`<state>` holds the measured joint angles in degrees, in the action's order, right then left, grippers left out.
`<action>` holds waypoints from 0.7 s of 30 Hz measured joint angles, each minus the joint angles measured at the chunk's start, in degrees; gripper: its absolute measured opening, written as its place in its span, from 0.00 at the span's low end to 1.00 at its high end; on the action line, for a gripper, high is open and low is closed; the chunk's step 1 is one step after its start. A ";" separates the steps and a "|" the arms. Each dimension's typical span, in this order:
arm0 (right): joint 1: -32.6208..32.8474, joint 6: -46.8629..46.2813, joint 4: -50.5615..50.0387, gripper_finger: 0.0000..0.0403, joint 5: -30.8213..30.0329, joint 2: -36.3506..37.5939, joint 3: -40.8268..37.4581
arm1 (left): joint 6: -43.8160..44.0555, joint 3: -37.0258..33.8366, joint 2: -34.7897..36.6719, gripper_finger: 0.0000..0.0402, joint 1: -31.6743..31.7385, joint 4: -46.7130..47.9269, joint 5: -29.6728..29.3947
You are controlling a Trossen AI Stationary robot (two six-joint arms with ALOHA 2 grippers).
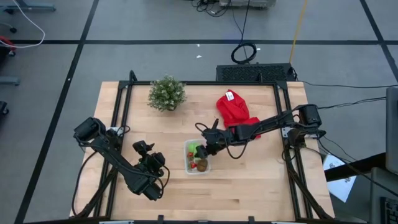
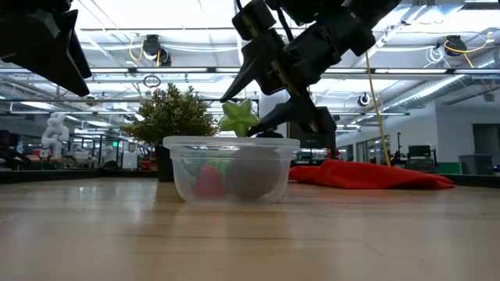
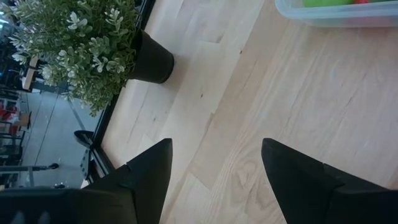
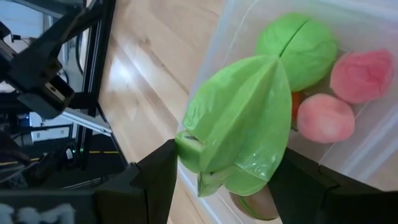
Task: Pick and placing Produce into tupperware
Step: Put the green starfruit into the transparent bin
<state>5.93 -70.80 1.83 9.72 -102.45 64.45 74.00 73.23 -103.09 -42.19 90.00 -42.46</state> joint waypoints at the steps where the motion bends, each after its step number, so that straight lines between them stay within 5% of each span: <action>1: 0.00 -0.28 0.00 0.52 0.00 0.00 0.00 | 0.00 0.00 0.00 0.63 0.00 0.00 0.00; 21: 0.15 -0.50 1.17 0.52 -0.60 0.00 -0.02 | 0.01 0.00 0.00 0.63 0.00 0.00 0.00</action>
<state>6.09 -71.30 3.00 9.12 -102.45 64.42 74.00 73.23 -103.09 -42.19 90.00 -42.46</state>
